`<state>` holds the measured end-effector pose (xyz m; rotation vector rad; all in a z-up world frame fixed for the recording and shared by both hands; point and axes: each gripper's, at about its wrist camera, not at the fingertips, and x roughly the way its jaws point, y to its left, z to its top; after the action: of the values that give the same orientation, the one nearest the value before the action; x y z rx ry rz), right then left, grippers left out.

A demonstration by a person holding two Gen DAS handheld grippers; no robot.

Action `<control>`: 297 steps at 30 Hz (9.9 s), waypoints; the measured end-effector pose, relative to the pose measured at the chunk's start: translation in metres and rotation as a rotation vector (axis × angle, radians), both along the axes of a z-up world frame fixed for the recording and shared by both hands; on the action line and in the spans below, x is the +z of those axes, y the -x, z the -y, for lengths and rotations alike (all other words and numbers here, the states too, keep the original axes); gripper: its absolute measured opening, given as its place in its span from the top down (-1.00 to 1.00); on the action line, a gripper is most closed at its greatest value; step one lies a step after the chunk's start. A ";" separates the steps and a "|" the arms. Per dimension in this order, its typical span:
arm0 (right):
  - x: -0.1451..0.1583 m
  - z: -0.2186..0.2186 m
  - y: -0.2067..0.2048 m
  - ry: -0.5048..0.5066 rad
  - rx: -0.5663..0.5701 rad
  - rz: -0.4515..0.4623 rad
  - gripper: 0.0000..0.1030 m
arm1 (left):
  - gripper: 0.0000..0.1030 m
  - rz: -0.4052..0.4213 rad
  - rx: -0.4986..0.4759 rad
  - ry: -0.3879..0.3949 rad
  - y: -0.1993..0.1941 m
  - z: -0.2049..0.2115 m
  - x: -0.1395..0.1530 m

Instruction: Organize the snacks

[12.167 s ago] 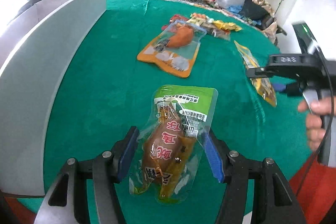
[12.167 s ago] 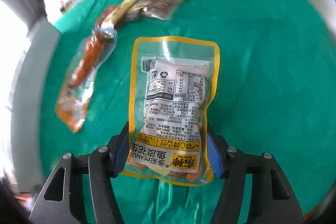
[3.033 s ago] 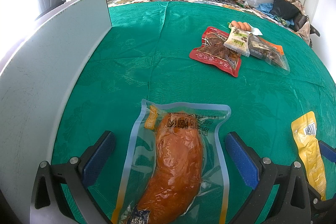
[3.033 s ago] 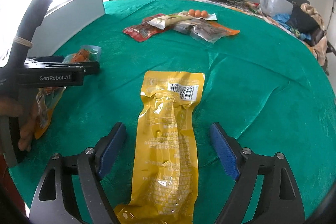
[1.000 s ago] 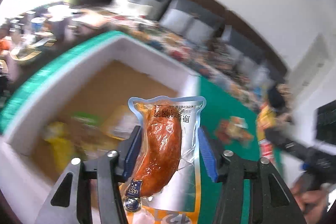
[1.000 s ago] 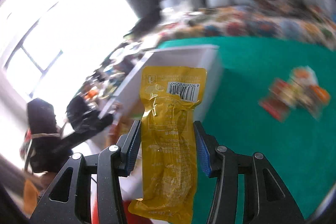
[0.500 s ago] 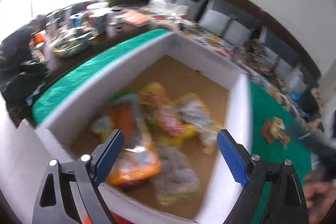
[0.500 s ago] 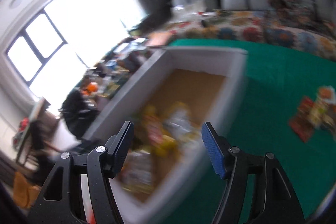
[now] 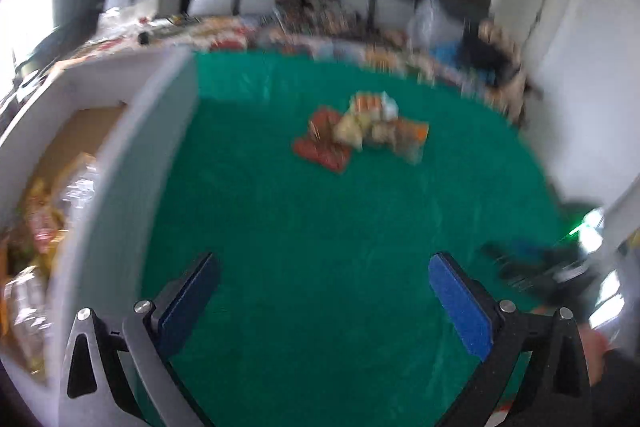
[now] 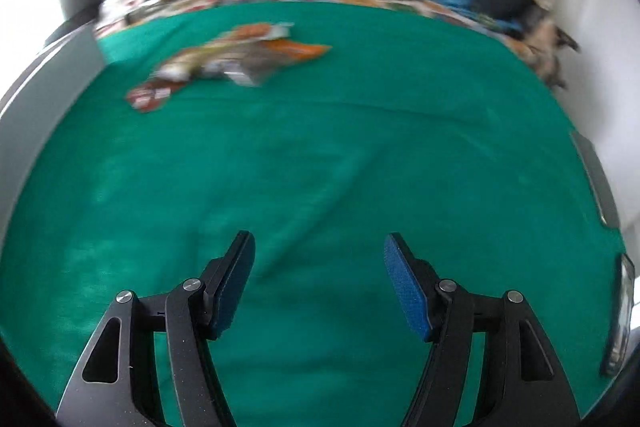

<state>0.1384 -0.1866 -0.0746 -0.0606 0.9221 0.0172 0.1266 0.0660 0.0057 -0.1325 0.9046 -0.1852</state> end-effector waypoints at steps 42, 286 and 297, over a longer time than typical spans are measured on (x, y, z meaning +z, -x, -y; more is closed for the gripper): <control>-0.014 0.052 0.005 -0.035 -0.040 0.041 -0.57 | -1.00 -0.038 0.047 -0.163 -0.066 0.037 -0.096; 0.001 0.051 -0.012 -0.334 0.038 -0.240 -0.75 | -0.99 -0.198 -0.020 -0.184 -0.067 0.007 -0.095; -0.010 0.016 -0.037 -0.090 0.052 -0.415 -0.75 | 0.43 -0.181 -0.094 -0.212 -0.050 0.022 -0.080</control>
<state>0.1754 -0.2026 -0.0842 0.0035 1.3335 0.1237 0.1769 0.0438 -0.0744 0.0921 1.1057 -0.1653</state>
